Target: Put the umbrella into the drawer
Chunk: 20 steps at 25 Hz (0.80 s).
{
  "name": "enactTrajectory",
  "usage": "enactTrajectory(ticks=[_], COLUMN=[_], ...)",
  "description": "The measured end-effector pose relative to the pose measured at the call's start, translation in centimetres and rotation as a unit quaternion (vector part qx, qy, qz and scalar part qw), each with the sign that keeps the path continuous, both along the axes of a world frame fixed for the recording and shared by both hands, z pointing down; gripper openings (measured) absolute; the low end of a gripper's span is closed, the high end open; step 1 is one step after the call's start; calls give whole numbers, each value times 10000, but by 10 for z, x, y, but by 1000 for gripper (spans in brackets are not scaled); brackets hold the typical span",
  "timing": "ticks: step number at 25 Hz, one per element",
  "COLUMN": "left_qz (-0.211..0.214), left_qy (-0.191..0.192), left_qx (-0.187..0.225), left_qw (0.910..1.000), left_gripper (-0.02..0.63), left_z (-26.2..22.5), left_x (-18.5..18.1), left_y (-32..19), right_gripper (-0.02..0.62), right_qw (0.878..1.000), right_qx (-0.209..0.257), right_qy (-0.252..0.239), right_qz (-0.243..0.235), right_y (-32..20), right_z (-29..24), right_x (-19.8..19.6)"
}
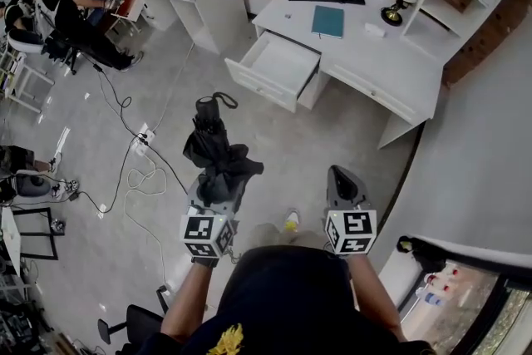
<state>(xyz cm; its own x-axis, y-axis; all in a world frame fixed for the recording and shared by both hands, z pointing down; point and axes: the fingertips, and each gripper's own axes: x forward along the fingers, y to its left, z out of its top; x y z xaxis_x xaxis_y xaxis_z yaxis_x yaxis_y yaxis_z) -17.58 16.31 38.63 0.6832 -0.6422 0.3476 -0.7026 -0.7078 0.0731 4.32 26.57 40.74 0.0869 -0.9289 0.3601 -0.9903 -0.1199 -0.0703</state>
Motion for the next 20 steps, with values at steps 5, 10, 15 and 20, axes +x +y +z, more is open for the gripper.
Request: enactTrajectory(ticks=[5, 10, 15, 20], left_qz=[36, 23, 79, 74], left_qy=[-94, -27, -6, 96], left_qx=[-12, -28, -65, -272], left_qw=[9999, 10000, 9999, 9996], left_gripper=[270, 270, 270, 270], left_z=[0, 7, 19, 32], left_x=[38, 74, 94, 135], left_y=[-26, -70, -113, -174], right_gripper=[-2, -2, -2, -2], right_qw=[9999, 9995, 9993, 9989], right_qx=[14, -125, -213, -337], right_qy=[-51, -81, -51, 91], right_qz=[-141, -291, -315, -319], right_y=[-34, -73, -109, -167], right_z=[-4, 15, 24, 22], right_x=[30, 46, 54, 90])
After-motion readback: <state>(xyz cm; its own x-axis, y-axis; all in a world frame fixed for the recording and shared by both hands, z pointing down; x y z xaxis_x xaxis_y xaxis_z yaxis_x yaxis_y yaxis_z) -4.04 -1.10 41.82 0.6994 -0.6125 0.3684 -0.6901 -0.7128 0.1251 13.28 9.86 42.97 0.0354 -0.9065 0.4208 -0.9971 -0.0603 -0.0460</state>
